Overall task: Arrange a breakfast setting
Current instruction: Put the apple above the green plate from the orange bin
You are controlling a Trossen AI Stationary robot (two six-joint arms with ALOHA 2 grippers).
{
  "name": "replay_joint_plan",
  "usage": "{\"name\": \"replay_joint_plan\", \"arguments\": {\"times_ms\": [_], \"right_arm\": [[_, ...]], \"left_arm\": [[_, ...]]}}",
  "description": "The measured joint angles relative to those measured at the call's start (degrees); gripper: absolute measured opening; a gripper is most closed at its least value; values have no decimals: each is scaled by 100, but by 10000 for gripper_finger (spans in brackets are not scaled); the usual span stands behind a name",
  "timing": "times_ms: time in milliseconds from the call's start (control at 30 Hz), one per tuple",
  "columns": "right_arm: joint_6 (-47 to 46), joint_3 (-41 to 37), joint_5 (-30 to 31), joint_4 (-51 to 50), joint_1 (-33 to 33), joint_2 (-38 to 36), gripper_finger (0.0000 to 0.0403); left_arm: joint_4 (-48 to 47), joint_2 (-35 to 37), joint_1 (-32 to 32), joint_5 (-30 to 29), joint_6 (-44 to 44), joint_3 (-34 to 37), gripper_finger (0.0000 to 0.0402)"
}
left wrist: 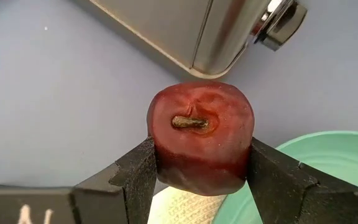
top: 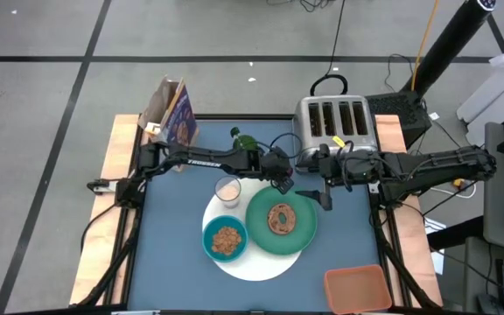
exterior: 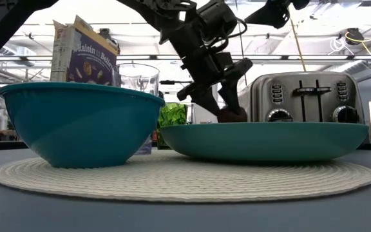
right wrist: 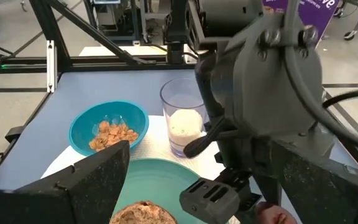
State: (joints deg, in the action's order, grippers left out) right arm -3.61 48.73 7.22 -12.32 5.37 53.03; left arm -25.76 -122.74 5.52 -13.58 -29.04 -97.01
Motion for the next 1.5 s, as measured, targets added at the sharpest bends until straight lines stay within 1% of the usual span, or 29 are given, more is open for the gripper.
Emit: {"name": "replay_joint_plan", "arguments": {"times_ms": [700, 1000, 1500], "right_arm": [[-16, 0, -2, 0, 0, 1, 380], [-16, 0, -2, 0, 0, 1, 380], [-16, 0, -2, 0, 0, 1, 380]], "left_arm": [[-16, 7, -2, -5, 68, -2, 218], [-14, 7, -3, -173, 81, -1, 218], [-12, 7, -4, -173, 87, -1, 219]]}}
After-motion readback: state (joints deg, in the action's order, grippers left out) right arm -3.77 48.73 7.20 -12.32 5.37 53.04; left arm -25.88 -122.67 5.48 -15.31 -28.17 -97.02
